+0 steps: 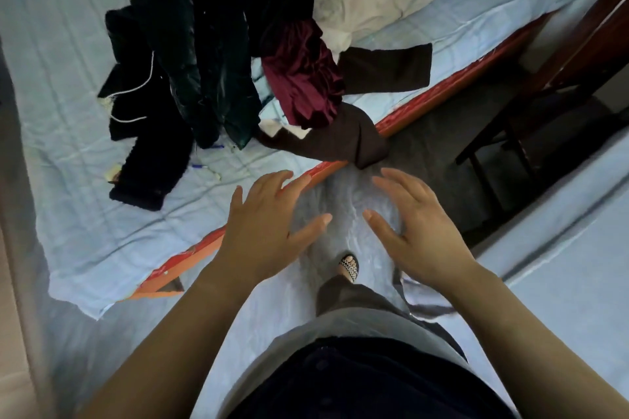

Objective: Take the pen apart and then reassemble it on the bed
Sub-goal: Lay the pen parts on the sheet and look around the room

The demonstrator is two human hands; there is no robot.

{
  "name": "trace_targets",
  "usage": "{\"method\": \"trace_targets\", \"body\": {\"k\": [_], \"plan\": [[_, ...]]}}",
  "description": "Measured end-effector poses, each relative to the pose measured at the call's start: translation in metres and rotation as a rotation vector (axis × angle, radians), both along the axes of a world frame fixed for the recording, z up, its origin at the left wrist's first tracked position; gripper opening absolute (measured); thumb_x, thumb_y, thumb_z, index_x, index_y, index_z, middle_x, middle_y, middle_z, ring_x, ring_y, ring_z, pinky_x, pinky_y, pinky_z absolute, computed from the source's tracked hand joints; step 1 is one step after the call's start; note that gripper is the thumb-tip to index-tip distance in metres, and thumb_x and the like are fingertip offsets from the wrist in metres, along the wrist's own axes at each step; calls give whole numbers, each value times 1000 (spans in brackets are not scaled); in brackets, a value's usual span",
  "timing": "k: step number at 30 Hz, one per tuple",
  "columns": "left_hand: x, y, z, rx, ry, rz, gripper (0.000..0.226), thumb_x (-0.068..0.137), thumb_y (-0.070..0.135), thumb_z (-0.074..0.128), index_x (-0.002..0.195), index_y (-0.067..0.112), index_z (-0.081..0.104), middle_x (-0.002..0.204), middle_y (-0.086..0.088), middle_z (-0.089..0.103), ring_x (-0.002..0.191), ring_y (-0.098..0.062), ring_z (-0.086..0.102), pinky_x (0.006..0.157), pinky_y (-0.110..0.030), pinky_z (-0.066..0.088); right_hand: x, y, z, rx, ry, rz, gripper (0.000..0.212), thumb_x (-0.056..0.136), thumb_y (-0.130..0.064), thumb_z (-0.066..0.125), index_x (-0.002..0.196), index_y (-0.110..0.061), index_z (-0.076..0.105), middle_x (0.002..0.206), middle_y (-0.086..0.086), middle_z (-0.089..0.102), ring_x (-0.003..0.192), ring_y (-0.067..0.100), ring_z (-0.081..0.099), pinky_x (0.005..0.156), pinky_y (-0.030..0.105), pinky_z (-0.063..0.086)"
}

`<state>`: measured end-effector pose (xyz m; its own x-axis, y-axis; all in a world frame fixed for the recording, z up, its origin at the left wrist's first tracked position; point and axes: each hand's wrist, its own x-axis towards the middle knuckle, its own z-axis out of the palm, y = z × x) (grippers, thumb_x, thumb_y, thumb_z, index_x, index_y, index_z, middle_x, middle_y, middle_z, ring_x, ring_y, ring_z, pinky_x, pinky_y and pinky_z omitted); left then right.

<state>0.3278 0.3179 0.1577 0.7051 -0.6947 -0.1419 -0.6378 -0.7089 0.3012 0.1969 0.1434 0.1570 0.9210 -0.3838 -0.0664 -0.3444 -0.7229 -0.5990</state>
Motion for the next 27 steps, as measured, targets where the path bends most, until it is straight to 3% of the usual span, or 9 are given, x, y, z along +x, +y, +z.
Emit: {"method": "trace_targets", "body": {"k": [5,15,27], "plan": [[72,-43,10,-31,1,20,76,75,74,22,135,29,37,144,-1,42,132,-22,35,105,-57,32,67,-57,5,-13,-11,4,57,85,-53,40,133,-23,39,146,-1,37,135,14,27,108,32,24],[186,-184,20,-55,22,-181,70,83,69,28,137,26,35,144,-3,39,134,-22,32,107,-56,31,151,-156,14,-55,-16,-158,57,86,-50,42,133,-19,41,146,3,36,135,19,29,110,39,29],[258,-421,39,-59,16,-842,72,79,68,27,133,23,39,138,-3,46,127,-23,41,101,-51,37,175,-277,25,-97,-7,-726,54,87,-45,48,132,-15,43,143,4,42,134,21,32,112,33,25]]}}
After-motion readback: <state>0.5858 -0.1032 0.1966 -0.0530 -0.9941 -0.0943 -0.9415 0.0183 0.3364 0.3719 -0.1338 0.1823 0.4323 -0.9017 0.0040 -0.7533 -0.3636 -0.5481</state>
